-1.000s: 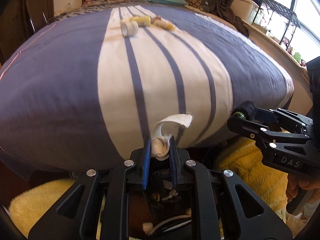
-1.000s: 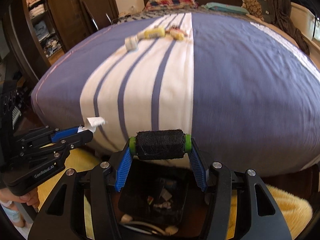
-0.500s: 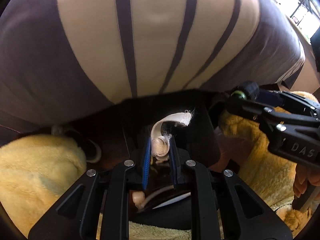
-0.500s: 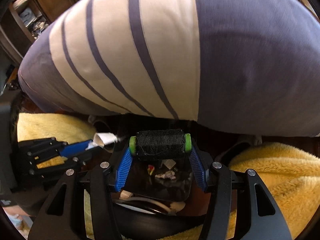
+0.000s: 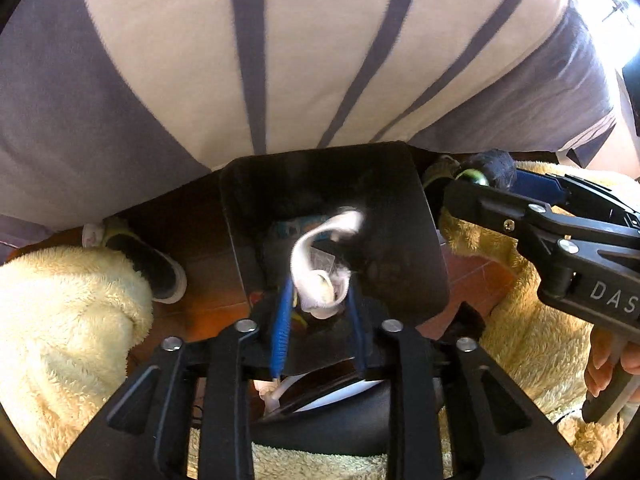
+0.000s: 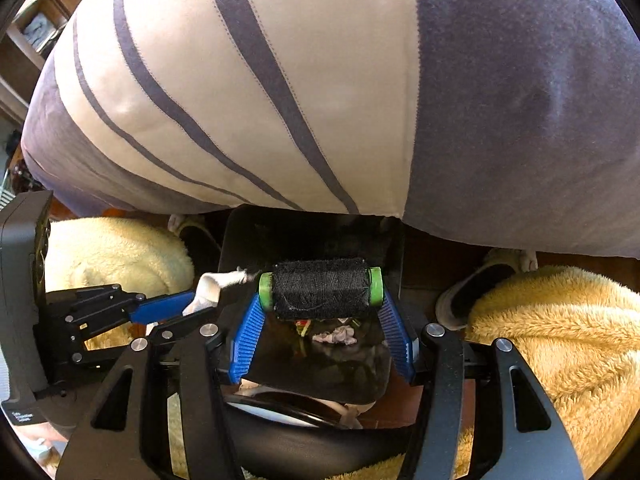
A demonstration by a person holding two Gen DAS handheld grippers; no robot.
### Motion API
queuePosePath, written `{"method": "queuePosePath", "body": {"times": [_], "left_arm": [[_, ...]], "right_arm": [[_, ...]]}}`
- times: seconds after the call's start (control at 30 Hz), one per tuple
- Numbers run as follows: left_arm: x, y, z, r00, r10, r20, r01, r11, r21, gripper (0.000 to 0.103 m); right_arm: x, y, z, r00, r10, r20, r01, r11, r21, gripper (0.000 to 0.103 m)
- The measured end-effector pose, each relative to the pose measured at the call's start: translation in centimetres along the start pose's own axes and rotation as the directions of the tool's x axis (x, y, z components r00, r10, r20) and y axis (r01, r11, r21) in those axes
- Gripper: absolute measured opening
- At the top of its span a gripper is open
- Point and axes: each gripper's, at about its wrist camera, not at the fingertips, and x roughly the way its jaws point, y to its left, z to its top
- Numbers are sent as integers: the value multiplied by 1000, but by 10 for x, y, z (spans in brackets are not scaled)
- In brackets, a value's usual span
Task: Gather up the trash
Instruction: 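Carry the spool and tissue to the black bin and open both tools, then move both tools back over the bed toward the remaining items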
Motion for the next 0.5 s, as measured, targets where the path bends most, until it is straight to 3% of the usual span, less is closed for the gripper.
{"method": "queuePosePath", "body": {"times": [0.07,0.17,0.27,0.33,0.4,0.5], "left_arm": [[-2,2,0,1000,0,4,0,1000,-7,34],[-4,4,0,1000,8,10,-7,1000,-14,41],[-14,4,1,998,54,29,-54,999,-10,59],[-24,5,2,995,80,55,-80,997,-3,69],[-42,6,5,990,104,97,-105,995,1,83],[-69,8,10,981,111,159,-112,994,-6,92]], "right_arm": [[1,-5,1,1000,1,0,-1,1000,12,70],[-4,-6,1,1000,-1,14,0,1000,26,71],[-13,-9,3,999,-8,37,7,999,41,77],[-22,-11,4,998,-24,57,21,999,45,90],[-35,-12,6,995,-46,85,43,998,38,96],[-59,-12,11,987,-72,143,70,997,21,99]]}}
